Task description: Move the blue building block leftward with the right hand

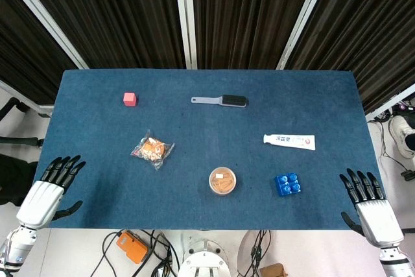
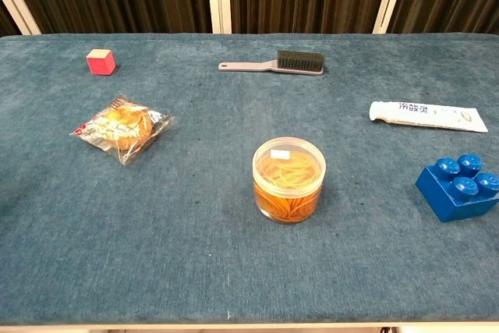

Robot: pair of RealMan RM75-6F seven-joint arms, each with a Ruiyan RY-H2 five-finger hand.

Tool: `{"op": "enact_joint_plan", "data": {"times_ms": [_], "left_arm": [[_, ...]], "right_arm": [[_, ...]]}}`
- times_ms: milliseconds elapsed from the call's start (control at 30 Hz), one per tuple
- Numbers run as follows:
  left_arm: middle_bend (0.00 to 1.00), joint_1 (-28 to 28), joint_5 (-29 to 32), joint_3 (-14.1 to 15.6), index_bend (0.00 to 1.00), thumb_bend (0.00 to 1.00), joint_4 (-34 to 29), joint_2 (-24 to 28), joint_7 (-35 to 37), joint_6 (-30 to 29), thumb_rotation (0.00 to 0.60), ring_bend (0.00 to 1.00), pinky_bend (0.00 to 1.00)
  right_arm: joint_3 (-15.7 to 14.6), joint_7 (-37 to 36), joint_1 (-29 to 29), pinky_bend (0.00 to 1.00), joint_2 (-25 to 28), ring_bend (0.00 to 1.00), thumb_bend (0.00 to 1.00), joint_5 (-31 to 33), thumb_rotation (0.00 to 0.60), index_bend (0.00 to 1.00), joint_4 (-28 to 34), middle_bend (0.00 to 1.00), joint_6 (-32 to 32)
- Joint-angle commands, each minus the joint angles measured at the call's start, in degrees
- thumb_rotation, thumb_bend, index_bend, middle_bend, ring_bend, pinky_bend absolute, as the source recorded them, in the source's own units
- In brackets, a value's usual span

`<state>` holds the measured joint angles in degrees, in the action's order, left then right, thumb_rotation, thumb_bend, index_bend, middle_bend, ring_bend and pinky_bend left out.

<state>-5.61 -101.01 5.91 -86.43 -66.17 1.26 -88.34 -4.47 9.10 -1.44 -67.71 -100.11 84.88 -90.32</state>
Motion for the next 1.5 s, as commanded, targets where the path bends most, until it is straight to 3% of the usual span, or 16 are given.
{"op": "enact_joint_plan", "data": {"times_ms": [33, 267, 467, 633, 800, 900, 1000, 1067, 1200, 1300, 1400, 1500], "left_arm": [[0.00, 0.00, 0.08, -0.01, 0.00, 0.16, -0.02, 0.01, 0.04, 0.06, 0.600, 0.00, 0.01], [0.00, -0.13, 0.25, 0.01, 0.00, 0.16, -0.08, 0.27, 0.44, 0.37, 0.600, 0.00, 0.01], [0.00, -0.10, 0.18, -0.03, 0.00, 0.16, 0.04, 0.55, 1.21, 0.01, 0.600, 0.00, 0.01], [0.00, -0.41, 0.49, -0.25, 0.00, 0.17, 0.10, 0.58, 1.31, 0.52, 0.600, 0.00, 0.01], [0.00, -0.43, 0.66, -0.27, 0.00, 0.17, -0.01, 0.71, 1.41, 0.60, 0.600, 0.00, 0.01], [0.00, -0.28, 0.55, -0.28, 0.00, 0.17, 0.08, 0.79, 1.72, 0.14, 0.600, 0.00, 0.01], [0.00, -0.16, 0.40, -0.29, 0.00, 0.17, 0.22, 0.83, 2.03, -0.26, 0.600, 0.00, 0.01], [0.00, -0.11, 0.22, -0.20, 0.00, 0.17, 0.34, 0.82, 2.14, -0.40, 0.600, 0.00, 0.01], [0.00, -0.08, 0.02, -0.15, 0.00, 0.17, 0.42, 0.80, 2.16, -0.54, 0.600, 0.00, 0.01], [0.00, -0.07, -0.10, -0.12, 0.00, 0.17, 0.43, 0.78, 2.15, -0.61, 0.600, 0.00, 0.01], [0.00, -0.18, -0.08, -0.12, 0.00, 0.17, 0.39, 0.78, 2.08, -0.38, 0.600, 0.00, 0.01], [0.00, -0.30, 0.05, -0.24, 0.00, 0.17, 0.29, 0.81, 2.10, -0.23, 0.600, 0.00, 0.01]], "right_arm": [[-0.03, 0.11, 0.08, 0.00, -0.01, 0.00, 0.41, 0.09, 0.600, 0.00, 0.02, 0.00, 0.23], [0.05, 1.01, 2.11, 0.00, -0.66, 0.00, 0.41, -0.48, 0.600, 0.00, 0.41, 0.00, 3.31], [2.42, 5.81, 9.42, 0.00, -0.85, 0.00, 0.41, 2.51, 0.600, 0.00, 4.26, 0.00, 15.75], [5.52, 8.27, 16.53, 0.00, -2.51, 0.00, 0.41, 9.63, 0.600, 0.00, 6.09, 0.00, 28.84], [6.17, 8.11, 20.62, 0.01, -4.76, 0.00, 0.41, 12.98, 0.600, 0.00, 5.07, 0.00, 35.55], [6.30, 8.01, 21.46, 0.17, -6.55, 0.09, 0.41, 12.55, 0.600, 0.20, 3.60, 0.15, 34.81], [6.28, 6.73, 21.78, 0.42, -7.72, 0.36, 0.41, 11.70, 0.600, 0.49, 2.45, 0.37, 33.31], [6.06, 6.00, 22.10, 0.55, -8.24, 0.50, 0.41, 11.29, 0.600, 0.63, 1.62, 0.48, 32.89], [6.12, 4.95, 22.84, 0.65, -8.81, 0.59, 0.41, 11.05, 0.600, 0.74, 0.99, 0.57, 32.30], [7.85, 4.14, 23.51, 0.67, -10.11, 0.62, 0.41, 10.57, 0.600, 0.77, 0.68, 0.60, 29.58], [11.57, 4.33, 25.93, 0.67, -12.04, 0.62, 0.41, 11.92, 0.600, 0.76, 1.61, 0.60, 28.87], [16.65, 9.62, 30.33, 0.67, -15.61, 0.62, 0.41, 16.16, 0.600, 0.75, 1.39, 0.60, 31.12]]}}
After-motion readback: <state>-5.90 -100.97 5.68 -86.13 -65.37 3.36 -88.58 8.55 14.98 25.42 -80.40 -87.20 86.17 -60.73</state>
